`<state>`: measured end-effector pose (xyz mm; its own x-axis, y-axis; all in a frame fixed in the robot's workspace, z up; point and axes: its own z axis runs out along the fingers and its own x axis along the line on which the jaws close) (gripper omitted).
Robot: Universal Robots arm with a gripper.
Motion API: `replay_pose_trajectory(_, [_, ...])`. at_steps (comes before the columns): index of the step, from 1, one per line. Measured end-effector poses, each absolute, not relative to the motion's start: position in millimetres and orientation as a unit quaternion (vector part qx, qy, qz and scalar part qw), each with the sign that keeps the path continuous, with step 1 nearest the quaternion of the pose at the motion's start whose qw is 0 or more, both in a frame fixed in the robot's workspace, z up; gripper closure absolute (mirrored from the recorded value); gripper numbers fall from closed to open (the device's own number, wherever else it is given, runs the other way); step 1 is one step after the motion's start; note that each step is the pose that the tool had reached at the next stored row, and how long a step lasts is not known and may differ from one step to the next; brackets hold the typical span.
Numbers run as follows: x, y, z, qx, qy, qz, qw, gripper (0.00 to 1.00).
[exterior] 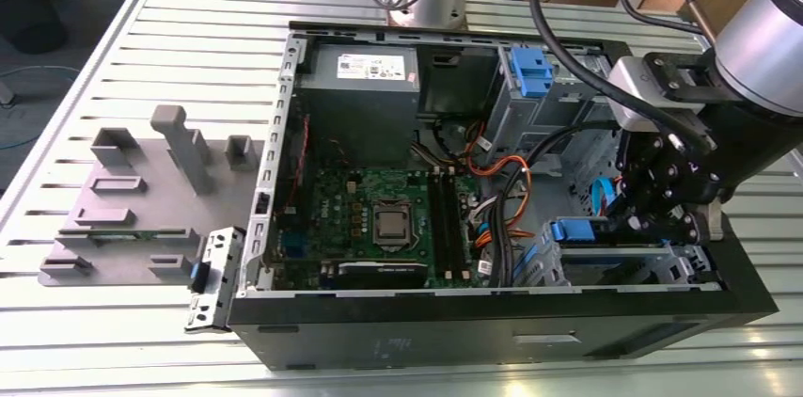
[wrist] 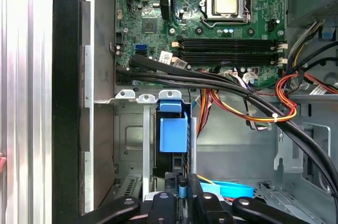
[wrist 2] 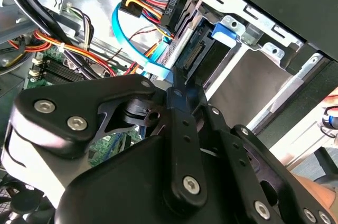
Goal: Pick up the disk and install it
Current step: 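Insert the first disk wire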
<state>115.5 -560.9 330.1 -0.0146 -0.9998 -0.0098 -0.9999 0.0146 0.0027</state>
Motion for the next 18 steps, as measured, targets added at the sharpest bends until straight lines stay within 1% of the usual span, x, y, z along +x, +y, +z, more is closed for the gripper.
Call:
replay_pose_trajectory(8, [115, -561, 332, -0.702, 0.712, 0.003, 0.001, 0.77])
replay_pose_trajectory(18, [116, -561, 351, -0.702, 0.712, 0.003, 0.001, 0.77])
